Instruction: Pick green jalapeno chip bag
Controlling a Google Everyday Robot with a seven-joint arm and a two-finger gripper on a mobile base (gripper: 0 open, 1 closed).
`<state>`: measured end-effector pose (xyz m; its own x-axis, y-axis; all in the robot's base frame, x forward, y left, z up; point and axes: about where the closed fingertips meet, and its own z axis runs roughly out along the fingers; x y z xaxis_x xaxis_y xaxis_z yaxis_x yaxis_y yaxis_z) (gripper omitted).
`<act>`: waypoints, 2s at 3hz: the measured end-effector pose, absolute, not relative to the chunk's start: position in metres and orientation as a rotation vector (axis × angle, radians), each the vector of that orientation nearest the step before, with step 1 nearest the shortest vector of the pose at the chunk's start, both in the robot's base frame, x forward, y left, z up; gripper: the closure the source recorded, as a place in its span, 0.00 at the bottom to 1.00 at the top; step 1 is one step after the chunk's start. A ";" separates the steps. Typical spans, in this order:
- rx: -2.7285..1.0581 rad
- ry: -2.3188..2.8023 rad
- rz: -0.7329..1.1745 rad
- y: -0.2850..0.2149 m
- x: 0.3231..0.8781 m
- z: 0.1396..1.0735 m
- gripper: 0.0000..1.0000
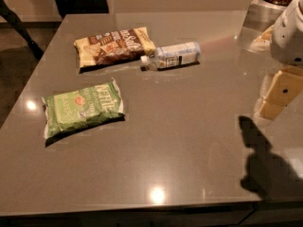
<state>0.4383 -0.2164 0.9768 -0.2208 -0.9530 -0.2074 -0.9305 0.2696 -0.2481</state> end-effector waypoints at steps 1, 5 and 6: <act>-1.728 2.209 -0.100 -0.207 0.449 0.978 0.00; -1.749 2.090 0.079 -0.100 0.530 0.956 0.00; -1.770 2.051 0.139 -0.049 0.537 0.943 0.00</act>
Offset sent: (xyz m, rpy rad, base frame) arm 0.0526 0.0451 -0.0087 0.0479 0.0096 0.0540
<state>0.5369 -0.0486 0.9431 -0.0962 -0.9208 -0.3780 -0.9632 0.1818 -0.1977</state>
